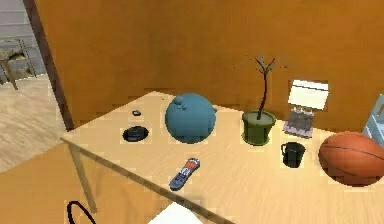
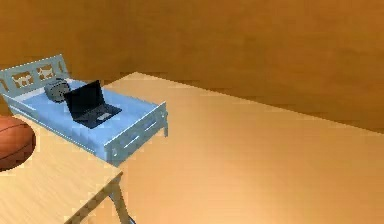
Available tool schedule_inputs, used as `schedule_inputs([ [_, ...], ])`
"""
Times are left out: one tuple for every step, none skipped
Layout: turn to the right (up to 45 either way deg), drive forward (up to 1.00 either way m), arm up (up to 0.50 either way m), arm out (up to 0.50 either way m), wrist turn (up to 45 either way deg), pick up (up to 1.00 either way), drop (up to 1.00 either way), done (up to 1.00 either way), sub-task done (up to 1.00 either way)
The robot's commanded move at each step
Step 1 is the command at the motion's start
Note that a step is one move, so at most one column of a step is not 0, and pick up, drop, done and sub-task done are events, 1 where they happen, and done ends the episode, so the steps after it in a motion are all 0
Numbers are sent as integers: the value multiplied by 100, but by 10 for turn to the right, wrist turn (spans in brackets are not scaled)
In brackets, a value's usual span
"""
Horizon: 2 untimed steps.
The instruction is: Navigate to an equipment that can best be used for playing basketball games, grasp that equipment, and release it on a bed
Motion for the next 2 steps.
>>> schedule_inputs([
  [390, 0, 0, 0, 0, 0, 0, 0, 0],
  [0, 30, 0, 0, 0, 0, 0, 0, 0],
])
